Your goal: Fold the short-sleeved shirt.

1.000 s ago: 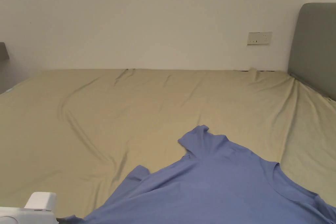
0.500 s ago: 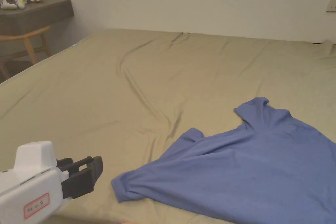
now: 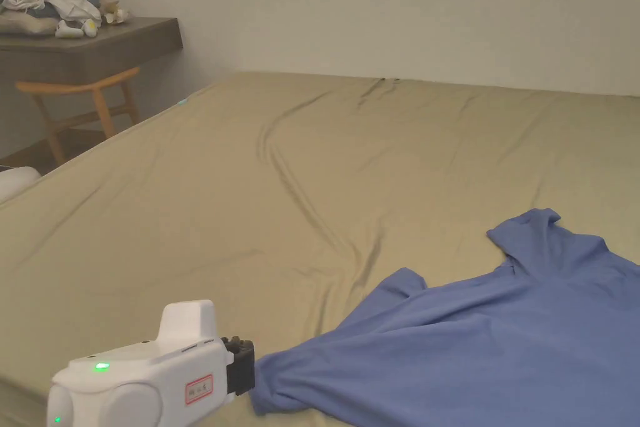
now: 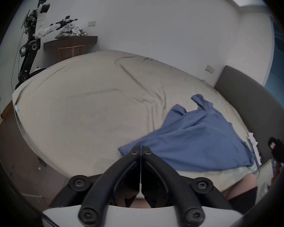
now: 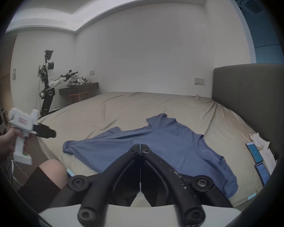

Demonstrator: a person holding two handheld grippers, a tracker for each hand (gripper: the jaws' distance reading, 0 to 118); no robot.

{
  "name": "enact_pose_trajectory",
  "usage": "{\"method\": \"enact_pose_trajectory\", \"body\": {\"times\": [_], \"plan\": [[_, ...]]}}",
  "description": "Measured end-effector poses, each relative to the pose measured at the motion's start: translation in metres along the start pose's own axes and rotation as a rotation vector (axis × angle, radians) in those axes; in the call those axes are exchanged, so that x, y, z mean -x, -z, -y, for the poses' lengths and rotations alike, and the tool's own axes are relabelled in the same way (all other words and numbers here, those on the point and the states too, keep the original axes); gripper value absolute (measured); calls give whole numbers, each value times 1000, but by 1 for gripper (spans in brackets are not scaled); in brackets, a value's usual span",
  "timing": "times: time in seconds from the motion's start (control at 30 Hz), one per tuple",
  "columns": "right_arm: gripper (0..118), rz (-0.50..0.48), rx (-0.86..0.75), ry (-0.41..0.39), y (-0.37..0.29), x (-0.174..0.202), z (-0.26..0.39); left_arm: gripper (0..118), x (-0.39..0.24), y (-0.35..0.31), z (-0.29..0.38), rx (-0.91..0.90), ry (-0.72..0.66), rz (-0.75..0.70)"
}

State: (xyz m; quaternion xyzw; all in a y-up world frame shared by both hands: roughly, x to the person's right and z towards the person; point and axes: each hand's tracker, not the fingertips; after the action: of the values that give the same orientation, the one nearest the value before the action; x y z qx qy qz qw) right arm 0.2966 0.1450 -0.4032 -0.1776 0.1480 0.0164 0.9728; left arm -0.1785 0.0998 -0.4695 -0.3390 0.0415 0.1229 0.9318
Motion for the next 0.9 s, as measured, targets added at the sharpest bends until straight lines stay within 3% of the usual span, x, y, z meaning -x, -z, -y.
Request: {"method": "enact_pose_trajectory", "body": {"times": [0.03,0.07,0.1,0.17,0.27,0.3,0.37,0.4,0.5,0.63,0.77,0.9], "plan": [[3,2,4,-1,-1,-1,1,34,1,9,-4,16,-7,-15],[3,3,10,-3,-1,-3,3,80,4,19,-6,32,-20,-9],[3,4,17,-2,-1,-6,4,118,2,30,-6,86,-24,-1],[3,10,28,9,-2,-8,5,108,4,38,-8,86,-8,17],[3,25,42,24,0,-10,6,105,2,66,-1,193,14,-13],[3,28,42,28,2,-12,6,84,3,73,2,223,21,-28],[3,34,46,32,6,-16,6,9,0,82,11,297,60,-9],[3,37,48,32,6,-15,5,7,-5,79,15,293,118,52],[3,34,70,9,15,-22,5,6,-26,64,16,231,275,-2],[3,22,97,-18,35,-33,-1,6,-17,38,2,98,107,46],[4,-12,134,-87,79,-49,-23,6,-15,10,-9,6,89,88],[25,-16,185,-194,167,-76,-59,6,-35,-7,-11,-39,137,97]]}}
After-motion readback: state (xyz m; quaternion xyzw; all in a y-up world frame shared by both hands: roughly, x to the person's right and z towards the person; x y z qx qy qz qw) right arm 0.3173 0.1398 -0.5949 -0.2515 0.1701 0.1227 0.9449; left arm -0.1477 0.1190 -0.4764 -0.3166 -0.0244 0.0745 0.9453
